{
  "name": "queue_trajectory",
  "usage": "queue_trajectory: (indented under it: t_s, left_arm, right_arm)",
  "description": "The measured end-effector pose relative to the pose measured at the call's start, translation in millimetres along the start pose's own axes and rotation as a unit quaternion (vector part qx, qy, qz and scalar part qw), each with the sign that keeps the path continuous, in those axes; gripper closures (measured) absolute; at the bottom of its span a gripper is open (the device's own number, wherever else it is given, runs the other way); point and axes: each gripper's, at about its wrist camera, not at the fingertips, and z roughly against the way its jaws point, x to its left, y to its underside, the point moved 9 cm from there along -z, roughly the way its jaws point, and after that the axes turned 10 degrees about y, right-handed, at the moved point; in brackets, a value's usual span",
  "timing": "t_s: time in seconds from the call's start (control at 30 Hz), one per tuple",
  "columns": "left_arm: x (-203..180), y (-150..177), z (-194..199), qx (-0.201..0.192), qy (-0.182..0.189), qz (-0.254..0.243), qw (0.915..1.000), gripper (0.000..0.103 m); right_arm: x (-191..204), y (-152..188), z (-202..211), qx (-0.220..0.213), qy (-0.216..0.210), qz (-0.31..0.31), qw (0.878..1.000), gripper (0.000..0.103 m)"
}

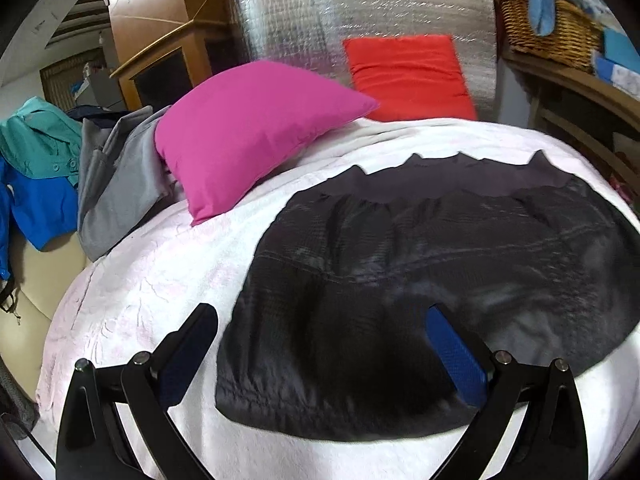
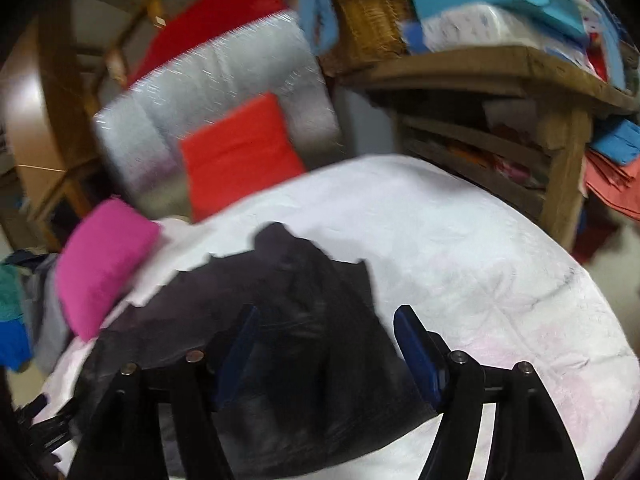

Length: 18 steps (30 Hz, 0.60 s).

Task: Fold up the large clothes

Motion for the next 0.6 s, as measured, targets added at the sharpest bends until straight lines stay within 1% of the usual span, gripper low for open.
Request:
queue_trajectory:
  t_s: [0.03,0.07,0.1,0.13,0.17,0.2,0.27,0.3,0.33,0.37,0.4,0.43,0.5,0.57,0.6]
  left_arm:
    - [-3,1,2,0.0,0.004,-0.001,1.0,0.0]
    - [-7,3,4,0.0,0.01,-0.003,0.9999,0.0]
    - [-11,4,5,0.0,0.015,-0.005,0.9999,0.0]
    - [-15,7,5,0.002,0.019,-0.007,0.9998,0.0]
    - [-20,9,4,0.006,0.022,-0.01,0.9997,0.0]
    - [-24,11,3,0.009,0.025,-0.012,0.9996,0.0]
    - [-33,16,-2,0.019,0.03,-0.017,0.9992,0.0]
    - [-37,18,-4,0.024,0.034,-0.018,0.999,0.0]
    - [-41,23,-11,0.037,0.043,-0.016,0.9983,0.0]
    - [-44,28,-17,0.051,0.048,-0.014,0.9975,0.0]
    - [-47,36,-28,0.078,0.056,-0.01,0.9953,0.0]
    - [-47,42,-35,0.095,0.059,-0.004,0.9937,0.0]
    - [-46,44,-40,0.107,0.063,0.004,0.9922,0.0]
    - [-42,38,-35,0.104,0.069,0.009,0.9921,0.0]
    - [-36,34,-32,0.099,0.072,0.021,0.9923,0.0]
  right_arm:
    - [12,8,4,0.009,-0.026,0.01,1.0,0.03]
    - [22,15,5,0.018,-0.041,0.021,0.999,0.03]
    - [38,23,2,0.033,-0.06,0.044,0.997,0.033]
    - [48,29,1,0.042,-0.069,0.059,0.995,0.04]
    - [57,36,0,0.05,-0.075,0.073,0.993,0.063]
    - [67,45,-6,0.068,-0.078,0.089,0.991,0.074]
    - [76,58,-13,0.089,-0.078,0.098,0.988,0.074]
    - [82,69,-23,0.111,-0.073,0.098,0.986,0.074]
    - [83,78,-31,0.133,-0.072,0.096,0.984,0.074]
    - [83,89,-43,0.167,-0.069,0.093,0.979,0.074]
    - [80,99,-53,0.195,-0.064,0.088,0.975,0.074]
    - [78,104,-60,0.209,-0.064,0.076,0.973,0.075]
    - [77,100,-59,0.21,-0.071,0.066,0.973,0.075]
    - [78,94,-51,0.192,-0.083,0.064,0.976,0.075]
    - [81,93,-46,0.186,-0.093,0.068,0.976,0.071]
